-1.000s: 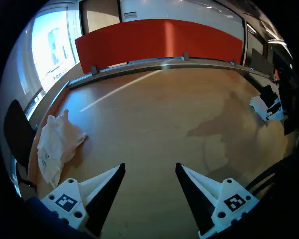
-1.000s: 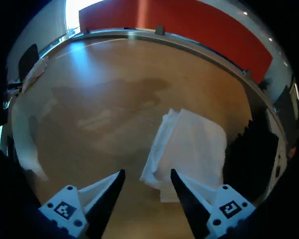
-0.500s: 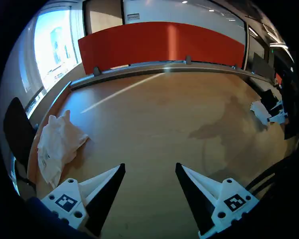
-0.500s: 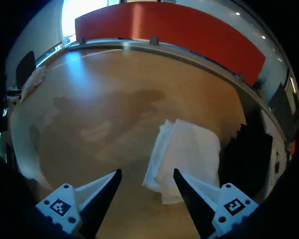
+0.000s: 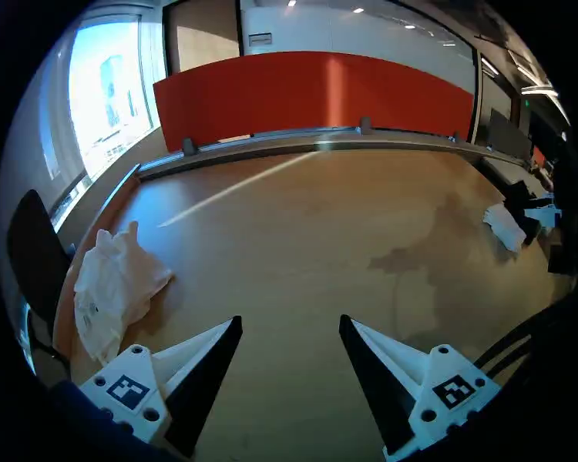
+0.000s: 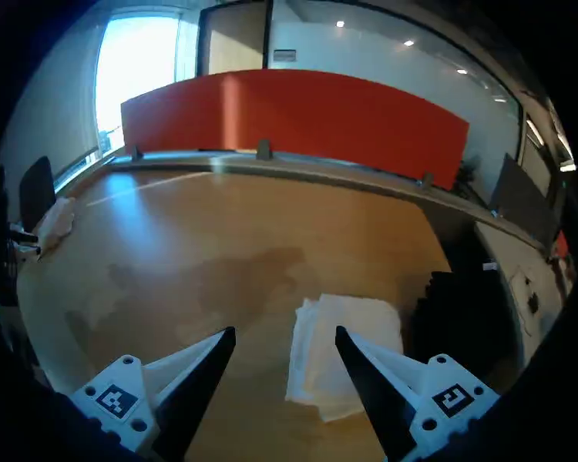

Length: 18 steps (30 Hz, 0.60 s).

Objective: Fold towel

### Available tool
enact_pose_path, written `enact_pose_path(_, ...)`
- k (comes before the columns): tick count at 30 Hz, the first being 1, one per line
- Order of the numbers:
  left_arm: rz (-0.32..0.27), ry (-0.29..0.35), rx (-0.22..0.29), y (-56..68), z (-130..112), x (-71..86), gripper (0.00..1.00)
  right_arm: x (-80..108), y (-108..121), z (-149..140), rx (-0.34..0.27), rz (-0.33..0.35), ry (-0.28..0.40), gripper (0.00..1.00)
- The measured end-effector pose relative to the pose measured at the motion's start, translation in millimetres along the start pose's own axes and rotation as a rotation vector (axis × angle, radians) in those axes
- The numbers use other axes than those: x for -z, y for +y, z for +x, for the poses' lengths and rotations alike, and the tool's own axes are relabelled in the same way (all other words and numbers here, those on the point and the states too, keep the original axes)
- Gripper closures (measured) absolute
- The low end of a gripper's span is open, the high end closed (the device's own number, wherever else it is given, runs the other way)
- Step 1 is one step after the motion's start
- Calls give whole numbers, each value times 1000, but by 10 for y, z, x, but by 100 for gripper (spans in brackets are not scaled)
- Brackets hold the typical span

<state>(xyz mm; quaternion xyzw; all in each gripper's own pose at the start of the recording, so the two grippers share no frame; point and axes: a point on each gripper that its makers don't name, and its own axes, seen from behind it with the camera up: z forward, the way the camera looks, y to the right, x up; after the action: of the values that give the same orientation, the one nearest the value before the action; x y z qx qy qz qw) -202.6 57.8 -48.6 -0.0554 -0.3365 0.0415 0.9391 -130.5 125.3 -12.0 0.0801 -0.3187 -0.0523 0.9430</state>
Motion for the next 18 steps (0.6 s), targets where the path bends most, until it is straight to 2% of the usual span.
enact_pose_path(10,12,25,13,-53,92,8,6,144,48,437,-120,-63,216,0)
enact_pose_path(14,19,35,17,-79,131,-7,7,182,65,540,-147,-79,260,0)
enact_pose_path(18,26,57,21,-107,205,-18,6,218,84,615,-150,-100,284,0)
